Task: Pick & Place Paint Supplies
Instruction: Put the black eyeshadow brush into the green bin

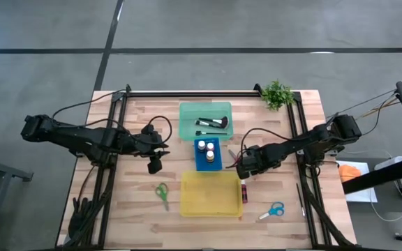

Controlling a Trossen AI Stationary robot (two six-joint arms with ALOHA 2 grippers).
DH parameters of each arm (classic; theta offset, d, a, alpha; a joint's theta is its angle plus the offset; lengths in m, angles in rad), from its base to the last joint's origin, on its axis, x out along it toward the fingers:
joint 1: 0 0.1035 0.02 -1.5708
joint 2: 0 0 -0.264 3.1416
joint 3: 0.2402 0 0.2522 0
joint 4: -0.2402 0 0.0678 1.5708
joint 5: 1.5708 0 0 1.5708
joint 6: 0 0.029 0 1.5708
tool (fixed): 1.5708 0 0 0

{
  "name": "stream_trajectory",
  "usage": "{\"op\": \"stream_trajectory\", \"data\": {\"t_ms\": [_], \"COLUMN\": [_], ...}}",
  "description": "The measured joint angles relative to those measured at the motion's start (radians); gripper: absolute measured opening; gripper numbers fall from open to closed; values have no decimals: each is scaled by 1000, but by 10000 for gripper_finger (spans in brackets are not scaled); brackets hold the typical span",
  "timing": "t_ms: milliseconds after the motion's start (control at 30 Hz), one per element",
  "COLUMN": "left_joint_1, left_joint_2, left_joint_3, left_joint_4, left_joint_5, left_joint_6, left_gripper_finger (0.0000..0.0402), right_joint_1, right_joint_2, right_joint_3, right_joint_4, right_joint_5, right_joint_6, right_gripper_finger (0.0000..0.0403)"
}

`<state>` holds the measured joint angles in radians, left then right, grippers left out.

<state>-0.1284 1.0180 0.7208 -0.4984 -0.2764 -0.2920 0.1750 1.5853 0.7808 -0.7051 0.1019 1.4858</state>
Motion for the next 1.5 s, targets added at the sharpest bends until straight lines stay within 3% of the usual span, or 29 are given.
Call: {"op": "stream_trajectory", "data": {"t_ms": [133, 333, 433, 567, 667, 900, 1033, 1267, 1500], "left_joint_1": [0, 0, 0, 0, 0, 0, 0, -1, -1], "left_joint_2": [0, 0, 0, 0, -1, -3, -2, -2, -2], "left_joint_3": [0, -1, -1, -1, -1, -1, -1, -1, -7], "left_joint_4": [0, -2, -5, -17, -34, -48, -48, -48, -45], "left_joint_5": [0, 0, -1, -6, -10, -12, -14, -39, -53], "left_joint_6": [1, 0, -18, -40, -50, -57, -58, -88, -125], "left_gripper_finger": [126, 126, 126, 126, 126, 126, 126, 126, 126], "right_joint_1": [11, 13, 2, -65, -162, -456, -589, -644, -637], "right_joint_2": [-87, -253, -305, -316, -285, -167, -64, 149, 293], "right_joint_3": [-3, 16, 59, 144, 212, 354, 427, 541, 625], "right_joint_4": [-58, -101, -102, -98, -91, -61, -60, -85, -85], "right_joint_5": [125, 195, 232, 238, 226, 55, -112, -186, -181], "right_joint_6": [31, 25, -47, -269, -481, -1037, -1324, -1592, -1675], "right_gripper_finger": [8, 8, 8, 8, 8, 7, 7, 7, 7]}}
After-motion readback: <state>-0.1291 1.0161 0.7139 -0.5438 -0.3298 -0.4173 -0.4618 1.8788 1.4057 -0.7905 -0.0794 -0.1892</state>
